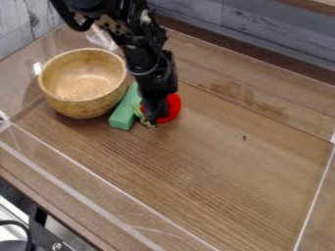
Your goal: Move the red object to the left side of the table
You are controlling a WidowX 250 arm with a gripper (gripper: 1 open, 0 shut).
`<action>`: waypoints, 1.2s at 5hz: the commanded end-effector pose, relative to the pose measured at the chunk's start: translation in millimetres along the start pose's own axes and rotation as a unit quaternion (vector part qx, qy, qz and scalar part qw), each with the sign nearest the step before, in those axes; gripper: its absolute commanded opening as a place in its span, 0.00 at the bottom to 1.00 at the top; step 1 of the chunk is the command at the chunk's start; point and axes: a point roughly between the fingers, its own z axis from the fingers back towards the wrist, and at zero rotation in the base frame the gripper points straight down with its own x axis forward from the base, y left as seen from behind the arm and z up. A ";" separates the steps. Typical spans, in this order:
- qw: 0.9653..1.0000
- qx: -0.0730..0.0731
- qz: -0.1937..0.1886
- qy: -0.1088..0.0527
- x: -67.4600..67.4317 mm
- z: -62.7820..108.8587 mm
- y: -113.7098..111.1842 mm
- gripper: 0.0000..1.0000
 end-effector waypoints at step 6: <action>0.996 -0.087 0.025 0.025 -9.7 -14.8 -20.9 0.00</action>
